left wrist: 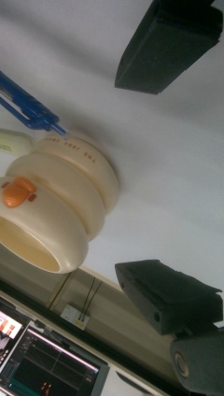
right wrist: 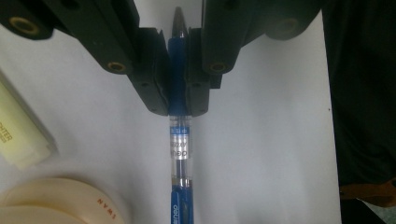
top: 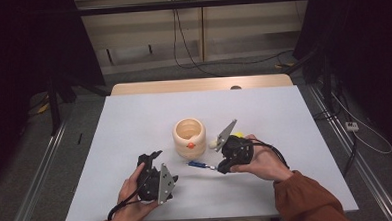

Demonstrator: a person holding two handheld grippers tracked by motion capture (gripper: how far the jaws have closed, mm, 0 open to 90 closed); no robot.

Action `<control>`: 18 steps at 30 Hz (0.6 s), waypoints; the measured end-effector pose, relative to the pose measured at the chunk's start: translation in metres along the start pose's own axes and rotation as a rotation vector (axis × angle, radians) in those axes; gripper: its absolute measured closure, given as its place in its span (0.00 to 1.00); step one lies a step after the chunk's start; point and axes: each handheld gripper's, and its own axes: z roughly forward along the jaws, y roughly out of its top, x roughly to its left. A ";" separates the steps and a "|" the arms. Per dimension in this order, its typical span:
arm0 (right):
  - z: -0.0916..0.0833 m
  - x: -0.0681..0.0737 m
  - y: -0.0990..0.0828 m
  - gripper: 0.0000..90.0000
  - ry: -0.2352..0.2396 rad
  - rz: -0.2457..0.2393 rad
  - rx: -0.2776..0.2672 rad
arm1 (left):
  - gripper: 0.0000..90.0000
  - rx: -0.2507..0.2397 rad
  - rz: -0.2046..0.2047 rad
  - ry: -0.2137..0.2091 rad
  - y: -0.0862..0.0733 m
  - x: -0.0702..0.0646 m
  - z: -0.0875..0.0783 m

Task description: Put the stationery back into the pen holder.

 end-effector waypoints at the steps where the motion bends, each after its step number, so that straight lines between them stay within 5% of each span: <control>1: 0.000 0.000 0.002 0.89 0.000 0.003 0.001 | 0.11 -0.004 0.009 0.014 0.002 -0.001 0.001; 7: 0.003 0.002 0.012 0.89 0.005 -0.010 -0.002 | 0.16 0.004 0.155 0.038 0.018 -0.005 0.011; 11: 0.003 0.004 0.018 0.89 0.012 -0.024 -0.001 | 0.17 0.011 0.211 0.057 0.029 -0.009 0.017; 12: 0.003 0.004 0.019 0.89 0.013 -0.028 -0.007 | 0.18 -0.007 0.191 0.060 0.030 -0.012 0.019; 13: 0.004 0.003 0.020 0.89 0.017 -0.026 -0.006 | 0.19 0.018 0.229 0.076 0.032 -0.013 0.018; 18: 0.009 0.006 0.025 0.89 0.018 -0.019 0.002 | 0.24 0.026 0.280 0.098 0.032 -0.029 0.021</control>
